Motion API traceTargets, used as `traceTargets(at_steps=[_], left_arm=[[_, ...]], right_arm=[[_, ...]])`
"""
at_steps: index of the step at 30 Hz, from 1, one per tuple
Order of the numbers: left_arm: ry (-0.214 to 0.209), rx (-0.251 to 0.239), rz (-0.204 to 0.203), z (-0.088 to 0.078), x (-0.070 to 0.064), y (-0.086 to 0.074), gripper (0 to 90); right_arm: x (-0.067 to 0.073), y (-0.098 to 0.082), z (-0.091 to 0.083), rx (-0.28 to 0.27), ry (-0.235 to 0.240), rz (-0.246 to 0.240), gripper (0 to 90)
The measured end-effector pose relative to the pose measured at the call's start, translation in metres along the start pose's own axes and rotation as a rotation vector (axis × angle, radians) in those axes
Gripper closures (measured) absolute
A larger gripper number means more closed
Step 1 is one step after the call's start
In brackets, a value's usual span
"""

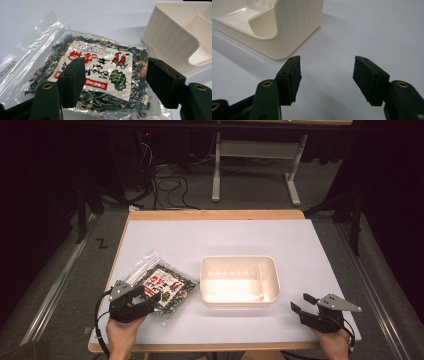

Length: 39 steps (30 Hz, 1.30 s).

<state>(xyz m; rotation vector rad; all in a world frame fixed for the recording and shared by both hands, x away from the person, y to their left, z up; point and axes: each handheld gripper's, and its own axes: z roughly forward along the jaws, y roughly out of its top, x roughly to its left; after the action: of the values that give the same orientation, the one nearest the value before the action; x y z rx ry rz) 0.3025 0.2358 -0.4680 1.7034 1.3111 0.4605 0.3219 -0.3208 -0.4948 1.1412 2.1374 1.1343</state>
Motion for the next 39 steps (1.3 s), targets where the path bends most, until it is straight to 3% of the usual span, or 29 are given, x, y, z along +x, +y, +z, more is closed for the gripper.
traceTargets(at_steps=[2, 4, 8, 17, 22, 27, 34, 37, 39], left_arm=[[0.000, 0.003, 0.005, 0.000, 0.000, 0.002, 32.7], [0.028, 0.015, 0.014, 0.000, -0.001, 0.006, 33.7], [0.019, 0.012, 0.018, 0.000, 0.001, 0.011, 33.4], [0.052, 0.008, 0.009, -0.007, 0.022, 0.025, 29.5], [0.049, 0.010, -0.012, -0.008, 0.033, 0.028, 29.1], [0.046, 0.019, -0.073, -0.005, 0.055, 0.028, 29.8], [0.050, 0.040, -0.113, 0.003, 0.074, 0.022, 29.8], [0.062, 0.051, -0.144, 0.008, 0.084, 0.017, 30.1], [0.095, 0.062, -0.158, 0.014, 0.094, 0.012, 31.0]], right_arm=[[0.000, 0.000, 0.000, 0.001, 0.000, -0.002, 40.0], [0.000, 0.000, 0.000, 0.006, 0.002, 0.003, 40.3], [0.000, 0.000, 0.000, 0.006, 0.003, 0.006, 40.6], [0.000, 0.000, 0.000, 0.009, 0.003, 0.010, 40.8], [0.000, 0.000, 0.000, 0.010, 0.003, 0.010, 40.8], [0.000, 0.000, 0.000, 0.012, 0.002, 0.006, 40.8], [0.000, -0.001, 0.002, 0.018, 0.001, 0.006, 40.9], [0.002, -0.001, 0.001, 0.021, -0.003, 0.012, 41.0], [0.002, -0.001, 0.001, 0.021, -0.005, 0.013, 40.9]])
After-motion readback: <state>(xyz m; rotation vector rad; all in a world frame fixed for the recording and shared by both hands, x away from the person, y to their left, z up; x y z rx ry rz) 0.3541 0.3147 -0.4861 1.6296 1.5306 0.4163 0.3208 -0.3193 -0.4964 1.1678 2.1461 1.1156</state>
